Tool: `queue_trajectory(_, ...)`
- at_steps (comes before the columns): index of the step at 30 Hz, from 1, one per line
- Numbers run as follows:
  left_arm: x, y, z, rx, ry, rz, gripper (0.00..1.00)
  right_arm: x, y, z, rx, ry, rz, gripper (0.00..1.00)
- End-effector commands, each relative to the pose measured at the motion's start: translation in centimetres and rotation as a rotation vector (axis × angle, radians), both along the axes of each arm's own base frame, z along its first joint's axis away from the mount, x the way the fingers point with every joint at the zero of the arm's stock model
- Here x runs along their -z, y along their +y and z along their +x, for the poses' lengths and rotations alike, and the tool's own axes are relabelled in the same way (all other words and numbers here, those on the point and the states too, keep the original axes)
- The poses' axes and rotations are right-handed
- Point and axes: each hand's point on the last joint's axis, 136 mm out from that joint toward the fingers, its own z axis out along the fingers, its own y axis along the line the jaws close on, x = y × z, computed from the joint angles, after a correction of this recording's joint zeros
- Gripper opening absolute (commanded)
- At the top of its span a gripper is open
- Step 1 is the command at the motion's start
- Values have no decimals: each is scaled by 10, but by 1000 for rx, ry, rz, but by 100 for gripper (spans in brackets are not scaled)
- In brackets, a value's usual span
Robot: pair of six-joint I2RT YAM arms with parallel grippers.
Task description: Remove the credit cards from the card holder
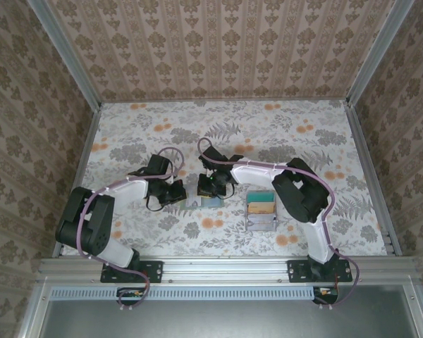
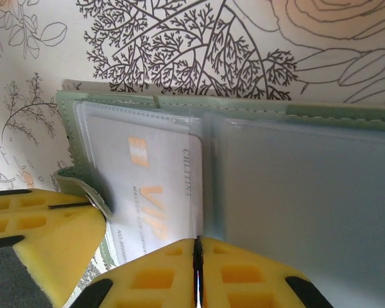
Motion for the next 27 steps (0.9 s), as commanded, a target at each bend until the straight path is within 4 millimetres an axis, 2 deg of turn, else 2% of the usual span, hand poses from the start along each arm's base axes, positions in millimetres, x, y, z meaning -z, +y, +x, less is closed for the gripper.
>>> queue_trajectory(1,14,4,-10,-1,42,40,3,14,-1,-6,9,50,-3,14)
queue_trajectory(7,14,3,-11,4,45,40,3,17,0,-8,8,66,1,15)
queue_trajectory(10,15,3,-12,3,47,44,2,17,-6,-9,14,66,-26,16)
queue_trajectory(22,19,9,-13,-3,62,80,0,0,-19,-4,34,24,-41,16)
queue_trajectory(27,19,9,-14,-3,63,78,0,5,-15,-6,29,45,-26,16)
